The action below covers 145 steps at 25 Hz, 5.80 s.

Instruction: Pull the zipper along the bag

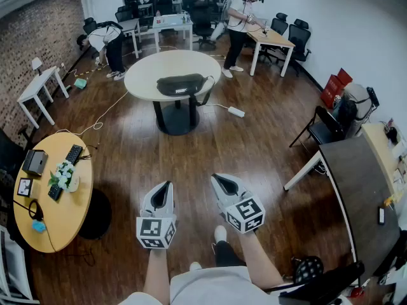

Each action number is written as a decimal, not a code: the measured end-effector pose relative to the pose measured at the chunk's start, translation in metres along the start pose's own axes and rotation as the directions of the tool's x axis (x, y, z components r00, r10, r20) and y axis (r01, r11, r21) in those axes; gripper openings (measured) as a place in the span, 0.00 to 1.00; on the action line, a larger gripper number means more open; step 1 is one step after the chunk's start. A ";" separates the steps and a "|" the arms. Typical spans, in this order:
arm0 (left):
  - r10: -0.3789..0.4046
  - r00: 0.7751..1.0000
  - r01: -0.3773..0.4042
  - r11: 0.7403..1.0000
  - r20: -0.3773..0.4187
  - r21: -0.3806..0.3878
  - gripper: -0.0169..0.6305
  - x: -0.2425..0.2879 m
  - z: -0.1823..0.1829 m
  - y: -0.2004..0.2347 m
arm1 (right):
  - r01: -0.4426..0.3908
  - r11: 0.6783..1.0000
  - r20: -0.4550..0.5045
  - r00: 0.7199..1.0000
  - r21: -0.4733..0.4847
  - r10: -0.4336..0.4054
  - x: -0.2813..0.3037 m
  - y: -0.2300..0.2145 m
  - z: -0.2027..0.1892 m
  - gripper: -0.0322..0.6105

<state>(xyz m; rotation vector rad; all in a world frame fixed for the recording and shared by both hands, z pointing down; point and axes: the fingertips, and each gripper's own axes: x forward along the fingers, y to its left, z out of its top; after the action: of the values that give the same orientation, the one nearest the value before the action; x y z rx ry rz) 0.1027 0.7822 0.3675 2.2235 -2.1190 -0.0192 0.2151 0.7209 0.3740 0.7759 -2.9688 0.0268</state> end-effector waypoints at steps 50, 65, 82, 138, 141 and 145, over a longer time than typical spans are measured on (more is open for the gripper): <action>-0.082 0.996 0.082 0.997 -0.033 -0.010 0.05 0.672 0.012 0.228 | 0.036 0.999 -0.080 0.996 0.034 -0.033 0.515 -0.484 0.001 0.04; -0.126 0.985 0.139 0.984 -0.115 0.116 0.05 0.945 0.016 0.265 | 0.035 0.998 -0.027 0.999 0.060 -0.033 0.689 -0.712 0.008 0.04; -0.207 0.876 0.238 0.971 -0.435 0.017 0.05 1.056 -0.106 0.269 | -0.001 0.999 -0.507 0.862 0.052 0.027 0.792 -0.801 -0.222 0.04; -0.188 0.500 0.740 0.601 -0.846 0.303 0.07 1.074 -0.259 0.220 | -0.100 0.965 -0.682 0.690 0.242 0.242 0.808 -0.816 -0.327 0.03; -0.171 0.521 0.703 0.642 -0.836 0.306 0.07 1.058 -0.251 0.231 | -0.079 0.965 -0.697 0.677 0.251 0.236 0.807 -0.818 -0.329 0.04; -0.169 0.542 0.655 0.699 -0.823 0.287 0.07 1.040 -0.247 0.246 | -0.050 0.966 -0.715 0.663 0.253 0.222 0.807 -0.820 -0.331 0.04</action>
<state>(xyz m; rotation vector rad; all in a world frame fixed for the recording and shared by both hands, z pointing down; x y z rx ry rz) -0.0768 -0.2570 0.6695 2.3220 -1.1172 1.4437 -0.0634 -0.3760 0.7634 0.3970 -2.2283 0.5462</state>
